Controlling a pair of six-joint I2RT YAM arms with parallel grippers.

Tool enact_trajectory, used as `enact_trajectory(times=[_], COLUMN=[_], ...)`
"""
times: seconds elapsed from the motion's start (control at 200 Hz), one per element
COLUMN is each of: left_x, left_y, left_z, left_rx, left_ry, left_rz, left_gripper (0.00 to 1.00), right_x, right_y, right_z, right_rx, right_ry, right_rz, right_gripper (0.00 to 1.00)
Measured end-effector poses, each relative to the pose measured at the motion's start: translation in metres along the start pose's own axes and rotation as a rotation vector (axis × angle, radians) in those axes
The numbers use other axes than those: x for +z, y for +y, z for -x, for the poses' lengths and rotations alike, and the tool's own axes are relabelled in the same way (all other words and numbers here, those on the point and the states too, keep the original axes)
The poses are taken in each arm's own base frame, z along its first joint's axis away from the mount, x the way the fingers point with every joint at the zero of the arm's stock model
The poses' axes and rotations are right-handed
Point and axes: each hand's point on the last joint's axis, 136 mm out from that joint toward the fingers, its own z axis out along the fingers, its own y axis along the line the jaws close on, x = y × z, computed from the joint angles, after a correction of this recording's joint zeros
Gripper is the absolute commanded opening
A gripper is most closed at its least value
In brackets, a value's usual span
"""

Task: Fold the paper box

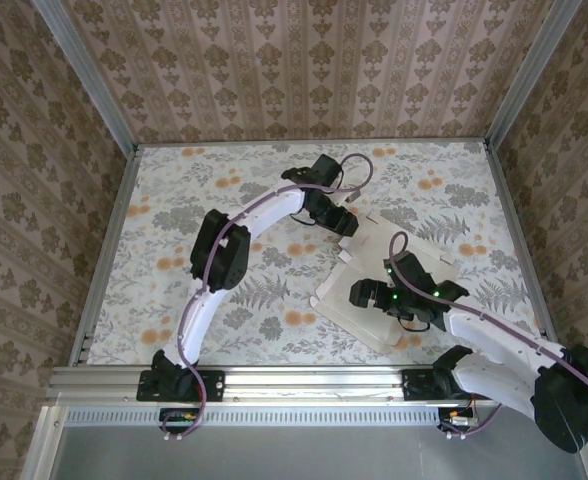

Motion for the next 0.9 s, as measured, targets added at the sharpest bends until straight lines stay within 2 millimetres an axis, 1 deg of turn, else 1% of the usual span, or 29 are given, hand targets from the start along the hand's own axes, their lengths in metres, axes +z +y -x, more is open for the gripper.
enact_trajectory(times=[0.15, 0.28, 0.355, 0.445, 0.51, 0.555, 0.6, 0.76, 0.81, 0.9], left_x=[0.009, 0.016, 0.021, 0.027, 0.031, 0.033, 0.033, 0.031, 0.031, 0.031], left_y=[0.005, 0.009, 0.012, 0.015, 0.016, 0.016, 0.016, 0.01, 0.008, 0.008], left_z=[0.013, 0.02, 0.021, 0.019, 0.017, 0.016, 0.014, 0.014, 0.015, 0.015], left_rx=[0.035, 0.046, 0.049, 0.048, 0.044, 0.041, 0.037, 0.031, 0.022, 0.011], left_ry=[-0.002, 0.0, 0.005, 0.018, 0.028, 0.033, 0.04, 0.043, 0.041, 0.039], left_rz=[0.026, 0.034, 0.034, 0.032, 0.026, 0.022, 0.019, -0.006, -0.017, -0.027], left_gripper=[0.53, 0.51, 0.45, 0.41, 0.39, 0.36, 0.32, 0.12, 0.09, 0.09], right_x=[0.01, 0.013, 0.013, 0.013, 0.014, 0.015, 0.015, 0.016, 0.016, 0.017], right_y=[0.005, 0.005, 0.005, 0.004, 0.003, 0.001, 0.0, 0.0, 0.0, 0.0], right_z=[-0.009, -0.012, -0.013, -0.013, -0.014, -0.015, -0.016, -0.015, -0.015, -0.014], right_rx=[-0.024, -0.035, -0.034, -0.032, -0.031, -0.03, -0.03, -0.03, -0.03, -0.031], right_ry=[0.03, 0.038, 0.039, 0.04, 0.041, 0.043, 0.044, 0.04, 0.04, 0.039], right_rz=[0.001, -0.001, -0.002, -0.004, -0.007, -0.011, -0.014, -0.013, -0.013, -0.013], right_gripper=[1.0, 1.0, 1.0, 1.0, 1.0, 1.0, 1.0, 1.0, 1.0, 1.0])
